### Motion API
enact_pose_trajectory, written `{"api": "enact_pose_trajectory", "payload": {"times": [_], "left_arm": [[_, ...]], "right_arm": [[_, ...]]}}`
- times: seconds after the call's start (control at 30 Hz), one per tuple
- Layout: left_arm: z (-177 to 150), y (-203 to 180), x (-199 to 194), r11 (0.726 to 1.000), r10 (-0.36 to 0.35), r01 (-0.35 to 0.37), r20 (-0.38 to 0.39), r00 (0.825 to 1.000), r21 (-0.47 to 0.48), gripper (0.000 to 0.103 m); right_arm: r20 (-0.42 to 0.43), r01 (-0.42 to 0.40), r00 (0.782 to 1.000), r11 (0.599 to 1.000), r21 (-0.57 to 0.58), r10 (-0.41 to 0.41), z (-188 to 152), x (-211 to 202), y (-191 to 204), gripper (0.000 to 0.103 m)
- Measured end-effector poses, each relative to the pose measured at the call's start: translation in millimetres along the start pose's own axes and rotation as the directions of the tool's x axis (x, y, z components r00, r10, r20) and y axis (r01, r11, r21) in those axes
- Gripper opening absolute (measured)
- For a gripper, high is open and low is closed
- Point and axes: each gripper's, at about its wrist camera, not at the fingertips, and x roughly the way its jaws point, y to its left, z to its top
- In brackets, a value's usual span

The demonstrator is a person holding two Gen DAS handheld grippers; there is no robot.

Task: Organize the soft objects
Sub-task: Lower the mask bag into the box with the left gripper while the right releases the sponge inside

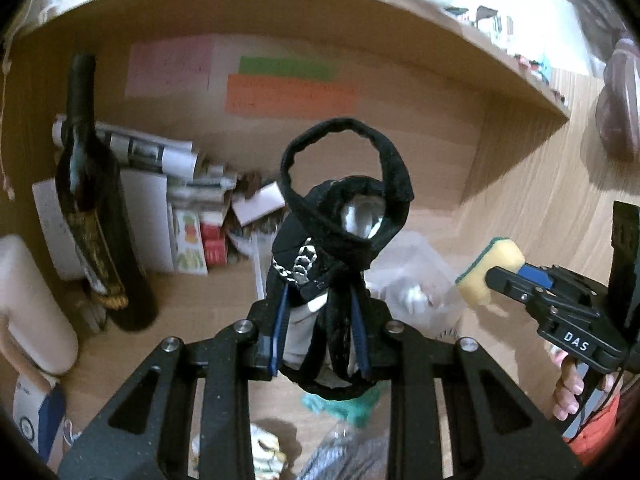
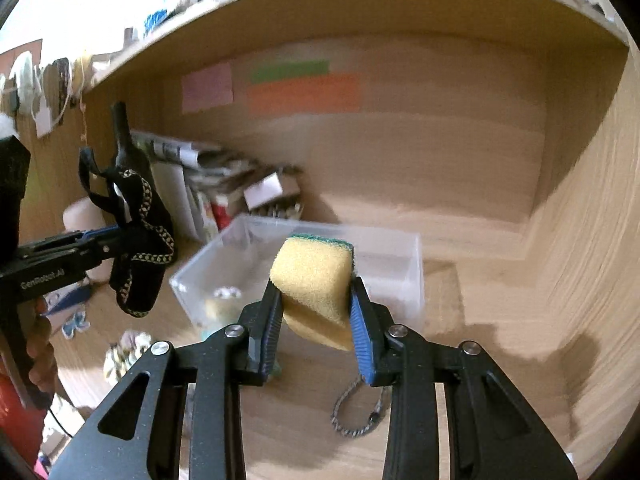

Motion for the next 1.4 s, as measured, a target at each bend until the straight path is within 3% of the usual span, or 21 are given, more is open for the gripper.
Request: {"api": "enact_pose_trajectory", "payload": {"times": [0.27, 0.47, 0.97, 1.13, 1.4], "left_arm": [[31.2, 5.0, 15.2, 1.000, -0.010, 0.011, 0.027, 1.000, -0.027, 0.029], [37.9, 10.2, 50.7, 0.999, 0.024, -0.025, -0.017, 1.000, -0.030, 0.029], [9.2, -4.1, 135.1, 0.994, 0.076, -0.058, -0.218, 0.973, 0.088, 0.029], [2.2, -10.0, 145.3, 0.989, 0.095, -0.067, -0.221, 0.971, 0.134, 0.033], [-2.6, -0.3, 158.2, 0.995, 0.074, -0.052, -0.286, 0.956, 0.084, 0.058]], "right_arm": [[0.061, -0.003, 0.998, 1.000, -0.013, 0.004, 30.0, 2.9, -2.5, 0.030], [0.059, -0.020, 0.998, 1.000, -0.022, 0.021, 43.0, 22.8, 2.3, 0.030], [-0.147, -0.069, 0.987, 0.997, -0.030, 0.064, 24.6, 106.2, 15.4, 0.030], [-0.207, -0.079, 0.975, 0.997, -0.008, 0.076, 11.6, 123.8, 11.9, 0.030], [-0.254, -0.080, 0.963, 0.996, 0.034, 0.086, 3.3, 138.2, 4.6, 0.031]]}}
